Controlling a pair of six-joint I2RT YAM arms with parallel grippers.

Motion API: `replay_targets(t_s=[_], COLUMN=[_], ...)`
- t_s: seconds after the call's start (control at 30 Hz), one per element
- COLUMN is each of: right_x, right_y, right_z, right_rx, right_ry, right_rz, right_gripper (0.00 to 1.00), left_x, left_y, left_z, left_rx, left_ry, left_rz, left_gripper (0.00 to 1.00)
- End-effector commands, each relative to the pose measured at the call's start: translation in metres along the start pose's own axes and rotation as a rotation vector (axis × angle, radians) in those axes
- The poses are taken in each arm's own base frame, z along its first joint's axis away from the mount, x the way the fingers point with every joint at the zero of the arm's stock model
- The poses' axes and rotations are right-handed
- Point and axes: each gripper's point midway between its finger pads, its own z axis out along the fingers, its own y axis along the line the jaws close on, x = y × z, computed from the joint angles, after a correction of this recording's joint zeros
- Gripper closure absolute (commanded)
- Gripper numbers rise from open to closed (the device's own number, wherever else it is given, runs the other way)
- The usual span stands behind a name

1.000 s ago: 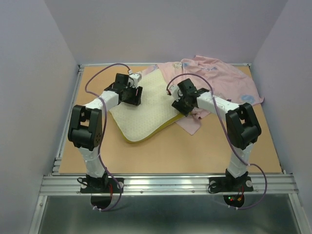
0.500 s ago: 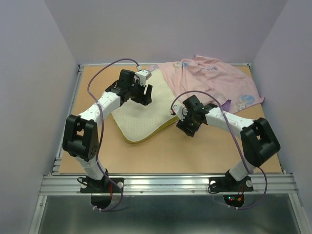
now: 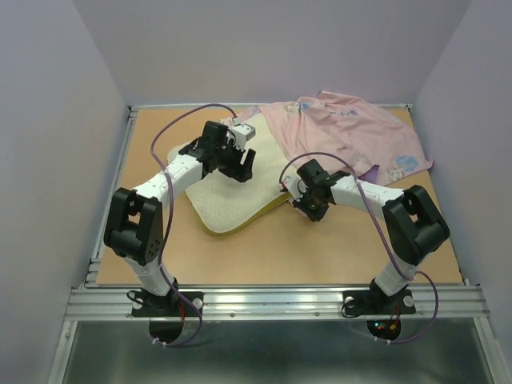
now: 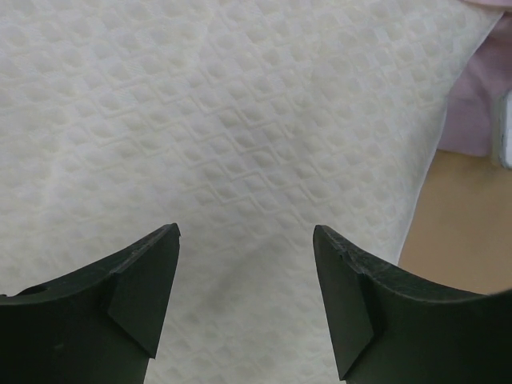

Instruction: Put the pillow into the pillowcase

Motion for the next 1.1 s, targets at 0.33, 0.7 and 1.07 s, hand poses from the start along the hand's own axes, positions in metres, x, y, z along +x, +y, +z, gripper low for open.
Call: replay_targets(t_s=[0.33, 0.7, 1.07], right_x=[0.006, -0.025, -0.068], right_y=[0.017, 0.037, 0.104], right_z=[0.004, -0.033, -0.073], right_rx=[-0.068, -0.175, -0.377], right_ry=[-0.010, -0.165, -0.304], right_rz=[0.042, 0.031, -0.144], right_gripper=[1.00, 1.00, 1.00], left_x=[0.073, 0.131, -0.027], left_y=[-0.070, -0.051, -0.132], left_z=[-0.038, 0.033, -0.012], left_rx=[0.187, 0.128, 0.589], left_ry=[0.094, 0.250, -0.142], left_rz=[0.502, 0.363, 0.038], left_gripper=[0.01, 0.39, 1.00])
